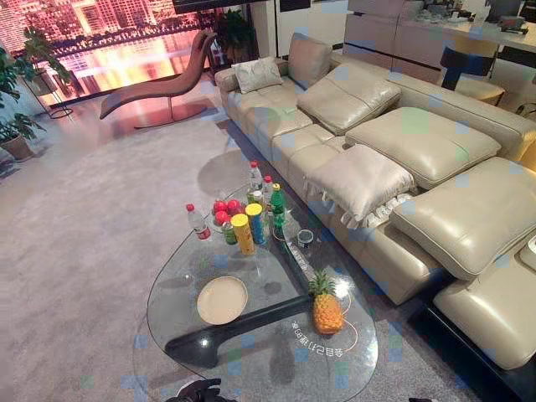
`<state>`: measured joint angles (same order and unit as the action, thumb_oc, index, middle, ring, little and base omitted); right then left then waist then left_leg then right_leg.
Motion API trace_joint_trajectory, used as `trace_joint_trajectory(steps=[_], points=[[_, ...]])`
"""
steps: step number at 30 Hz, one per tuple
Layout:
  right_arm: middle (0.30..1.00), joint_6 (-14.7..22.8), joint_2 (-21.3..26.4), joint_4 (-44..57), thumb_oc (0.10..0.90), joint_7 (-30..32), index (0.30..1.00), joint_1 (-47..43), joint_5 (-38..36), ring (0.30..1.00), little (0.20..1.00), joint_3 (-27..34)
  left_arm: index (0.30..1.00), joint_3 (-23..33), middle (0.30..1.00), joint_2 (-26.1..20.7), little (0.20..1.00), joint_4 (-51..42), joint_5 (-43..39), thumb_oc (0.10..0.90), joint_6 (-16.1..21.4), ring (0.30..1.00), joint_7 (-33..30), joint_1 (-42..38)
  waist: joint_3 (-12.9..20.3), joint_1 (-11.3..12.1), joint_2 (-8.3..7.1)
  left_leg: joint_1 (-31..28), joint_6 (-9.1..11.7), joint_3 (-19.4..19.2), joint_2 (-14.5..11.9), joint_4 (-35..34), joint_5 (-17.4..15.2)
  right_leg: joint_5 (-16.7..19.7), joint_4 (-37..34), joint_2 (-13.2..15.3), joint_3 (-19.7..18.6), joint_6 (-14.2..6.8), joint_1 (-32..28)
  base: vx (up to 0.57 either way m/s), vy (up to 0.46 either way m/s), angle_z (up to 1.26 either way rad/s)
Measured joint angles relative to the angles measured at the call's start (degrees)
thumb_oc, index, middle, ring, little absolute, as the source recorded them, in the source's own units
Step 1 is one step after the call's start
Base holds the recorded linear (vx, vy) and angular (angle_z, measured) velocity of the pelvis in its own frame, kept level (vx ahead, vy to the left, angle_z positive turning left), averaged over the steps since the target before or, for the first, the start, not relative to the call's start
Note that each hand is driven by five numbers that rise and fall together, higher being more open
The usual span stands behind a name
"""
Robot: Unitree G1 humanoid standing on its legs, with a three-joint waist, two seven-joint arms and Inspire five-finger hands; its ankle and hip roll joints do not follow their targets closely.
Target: Pick up the fruit to the plate
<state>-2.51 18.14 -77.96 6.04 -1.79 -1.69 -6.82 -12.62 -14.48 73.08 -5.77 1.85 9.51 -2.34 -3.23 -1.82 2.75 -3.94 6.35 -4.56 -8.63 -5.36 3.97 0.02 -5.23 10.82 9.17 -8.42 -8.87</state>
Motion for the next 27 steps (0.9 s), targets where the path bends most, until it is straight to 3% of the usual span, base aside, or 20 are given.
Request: trace_joint_trajectory(steps=[27], points=[[0.900, -0.86, 0.02, -0.34, 0.800, -3.49, 0.900, -0.12, 0.55, 0.900, 0.900, -0.19, 0.900, -0.12, 0.900, -0.12, 0.900, -0.10, 0.06, 0.800, -0.33, 0.900, 0.30, -0.03, 0.26, 0.04, -0.42, -0.06, -0.01, 0.01, 0.00, 0.00, 0.00, -0.09, 0.00, 0.01, 0.01, 0.17, -0.07, 0.00, 0.000, -0.01]])
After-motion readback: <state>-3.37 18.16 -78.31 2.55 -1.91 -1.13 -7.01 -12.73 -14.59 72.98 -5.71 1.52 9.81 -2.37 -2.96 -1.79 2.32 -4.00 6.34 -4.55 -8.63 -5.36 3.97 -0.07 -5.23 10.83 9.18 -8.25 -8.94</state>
